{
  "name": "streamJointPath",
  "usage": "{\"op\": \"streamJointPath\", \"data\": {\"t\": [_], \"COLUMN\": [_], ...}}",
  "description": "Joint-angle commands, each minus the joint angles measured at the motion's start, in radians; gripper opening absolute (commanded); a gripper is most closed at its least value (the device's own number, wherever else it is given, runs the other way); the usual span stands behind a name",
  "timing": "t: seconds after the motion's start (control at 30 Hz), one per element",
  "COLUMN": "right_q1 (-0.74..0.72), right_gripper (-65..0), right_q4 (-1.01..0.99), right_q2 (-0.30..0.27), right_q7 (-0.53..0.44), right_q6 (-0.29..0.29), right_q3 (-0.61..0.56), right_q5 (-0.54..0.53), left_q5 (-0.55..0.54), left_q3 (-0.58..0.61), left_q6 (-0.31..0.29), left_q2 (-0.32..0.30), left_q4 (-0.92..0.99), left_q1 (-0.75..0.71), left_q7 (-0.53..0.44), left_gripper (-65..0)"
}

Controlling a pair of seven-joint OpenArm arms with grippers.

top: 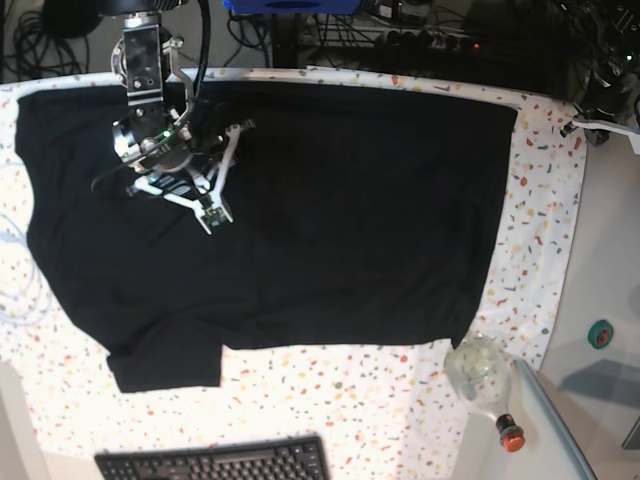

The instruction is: Layout the t-shirt on the table in an organized manner, then fold the t-shirt properly

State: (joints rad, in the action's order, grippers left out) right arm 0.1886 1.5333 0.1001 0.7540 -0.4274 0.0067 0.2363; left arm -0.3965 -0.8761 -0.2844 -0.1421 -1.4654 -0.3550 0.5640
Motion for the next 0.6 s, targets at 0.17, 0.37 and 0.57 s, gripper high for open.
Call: {"op": "streamJointPath", "data": {"t": [0.17,0.37,0.57], "right_q1": [-0.03,-0.033,-0.062], "right_gripper": [-65.0,-65.0,-65.0], "right_q4": [-0.004,0.06,0.078], "right_q2": [-0.003,-0.003,-0.001], "right_q7": [0.042,0.071,0.14], "right_q6": [0.002,0.002,0.002], "right_q3": [0.003,-0.001,-0.003], "right_q5": [-0.122,-0.125,-0.125], "left_q5": [-0.008,-0.008,-0.008], "left_q3": [-0.008,-0.012,-0.012], "left_q6": [0.0,0.0,0.0], "left_q2": [-0.017,-0.021,-0.021], "left_q4": [-0.013,0.042,0.044], "left_q1": [-0.003,0.001,0.001], "left_q7": [-0.023,-0.023,-0.023], "left_gripper": [-65.0,-65.0,-65.0]}}
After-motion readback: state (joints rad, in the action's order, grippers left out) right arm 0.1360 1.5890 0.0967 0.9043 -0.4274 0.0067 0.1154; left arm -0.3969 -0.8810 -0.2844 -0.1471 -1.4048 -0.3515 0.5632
